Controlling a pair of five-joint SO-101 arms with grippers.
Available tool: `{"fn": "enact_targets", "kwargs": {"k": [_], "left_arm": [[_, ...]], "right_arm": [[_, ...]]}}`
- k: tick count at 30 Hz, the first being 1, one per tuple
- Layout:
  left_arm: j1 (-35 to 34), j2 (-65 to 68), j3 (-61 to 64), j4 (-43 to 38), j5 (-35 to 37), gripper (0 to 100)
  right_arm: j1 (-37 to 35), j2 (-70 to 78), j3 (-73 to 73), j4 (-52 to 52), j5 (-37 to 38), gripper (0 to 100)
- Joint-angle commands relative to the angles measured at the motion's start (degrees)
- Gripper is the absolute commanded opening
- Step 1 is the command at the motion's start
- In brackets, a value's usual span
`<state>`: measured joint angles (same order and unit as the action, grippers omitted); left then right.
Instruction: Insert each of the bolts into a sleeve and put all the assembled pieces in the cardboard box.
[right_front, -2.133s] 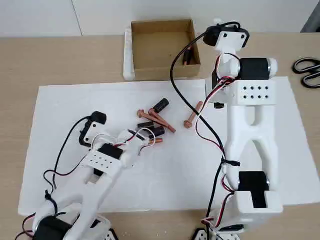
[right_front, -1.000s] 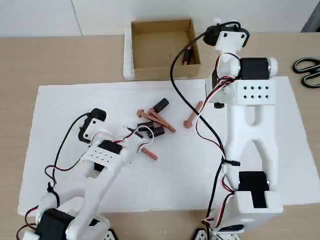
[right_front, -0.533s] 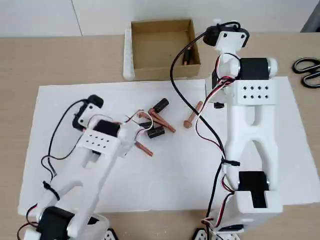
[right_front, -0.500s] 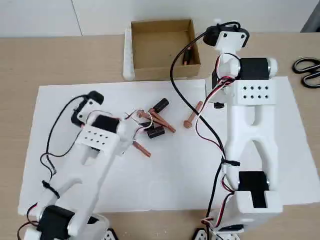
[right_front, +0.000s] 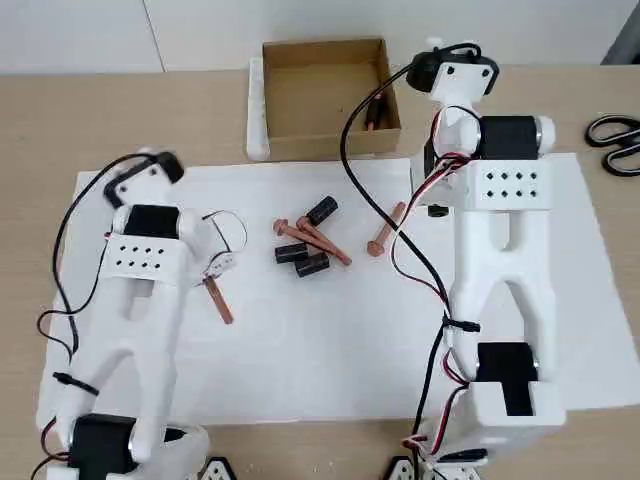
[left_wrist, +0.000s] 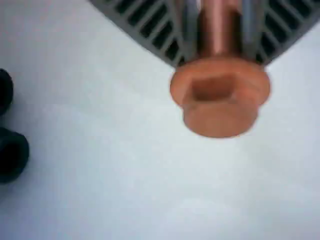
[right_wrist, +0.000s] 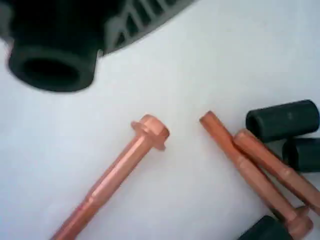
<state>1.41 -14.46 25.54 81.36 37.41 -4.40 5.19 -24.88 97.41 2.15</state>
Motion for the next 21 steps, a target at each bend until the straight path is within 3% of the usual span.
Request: {"fn": "enact_targets", "kwargs": {"k": [1, 4, 7, 18, 21], "left_arm": [[-0.26, -0.35, -2.95, -3.43, -21.71, 1], [-0.53, -0.35, -2.95, -6.42, -35.16, 1], [-0.70, -0.26, -2.86, -9.49, -40.88, 1], [-0.26, -0.18, 9.10, -18.20, -39.30, 1], [-0.26, -0.18, 12.44, -19.87, -40.53, 6]], "right_arm": [[0.48, -3.47, -2.73, 0.66, -0.53, 0.4], [0.48, -3.47, -2.73, 0.66, -0.53, 0.4], [0.48, -3.47, -2.73, 0.66, -0.53, 0.4], [0.13, -3.47, -2.73, 0.75, -0.53, 0.4], [0.13, -3.47, -2.73, 0.75, -0.53, 0.4]]}}
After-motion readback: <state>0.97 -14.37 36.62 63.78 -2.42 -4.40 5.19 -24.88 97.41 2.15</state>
